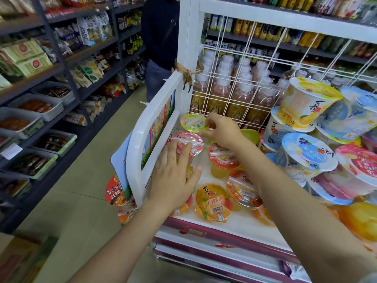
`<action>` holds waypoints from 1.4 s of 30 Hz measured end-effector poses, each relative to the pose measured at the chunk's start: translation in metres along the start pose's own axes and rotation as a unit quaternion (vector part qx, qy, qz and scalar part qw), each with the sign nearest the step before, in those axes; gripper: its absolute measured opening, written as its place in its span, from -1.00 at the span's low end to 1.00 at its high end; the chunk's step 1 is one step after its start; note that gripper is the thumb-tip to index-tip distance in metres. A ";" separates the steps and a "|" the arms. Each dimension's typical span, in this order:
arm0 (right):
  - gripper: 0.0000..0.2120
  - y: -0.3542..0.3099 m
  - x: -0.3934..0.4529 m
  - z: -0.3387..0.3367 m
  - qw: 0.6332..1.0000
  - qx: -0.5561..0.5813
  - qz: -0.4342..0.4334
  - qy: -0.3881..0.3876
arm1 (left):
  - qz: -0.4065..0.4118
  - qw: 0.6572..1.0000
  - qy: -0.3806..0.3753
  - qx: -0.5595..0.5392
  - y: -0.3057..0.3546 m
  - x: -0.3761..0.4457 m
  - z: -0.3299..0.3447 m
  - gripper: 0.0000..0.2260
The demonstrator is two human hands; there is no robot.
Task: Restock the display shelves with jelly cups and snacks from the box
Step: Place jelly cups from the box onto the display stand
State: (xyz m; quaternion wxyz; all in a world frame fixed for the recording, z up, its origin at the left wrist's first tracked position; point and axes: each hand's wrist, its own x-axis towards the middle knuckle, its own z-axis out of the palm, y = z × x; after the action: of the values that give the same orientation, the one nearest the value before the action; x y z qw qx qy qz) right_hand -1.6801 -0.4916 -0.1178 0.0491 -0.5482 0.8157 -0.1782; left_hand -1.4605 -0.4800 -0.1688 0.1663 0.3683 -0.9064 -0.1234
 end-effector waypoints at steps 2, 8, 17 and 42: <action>-0.60 0.000 0.000 0.000 1.000 0.025 0.005 -0.001 | 0.000 1.000 -0.001 0.001 0.000 0.000 0.000 -0.34; -0.69 -0.012 0.006 0.002 1.000 -0.015 -0.003 0.017 | 0.007 1.000 -0.001 0.003 -0.001 0.003 0.003 -0.34; -0.63 0.028 -0.007 -0.019 0.995 -0.037 0.088 0.031 | 0.045 0.995 0.012 0.083 0.005 0.013 -0.002 -0.29; -0.69 0.047 -0.016 0.001 0.983 0.135 0.119 0.030 | 0.047 0.997 -0.035 0.042 0.011 0.020 0.001 -0.25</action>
State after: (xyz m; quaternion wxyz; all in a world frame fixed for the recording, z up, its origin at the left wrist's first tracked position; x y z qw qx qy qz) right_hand -1.7144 -0.4615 -0.1371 0.1189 -0.4299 0.8446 -0.2962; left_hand -1.4816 -0.4865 -0.1614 0.1250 0.3271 -0.9323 -0.0901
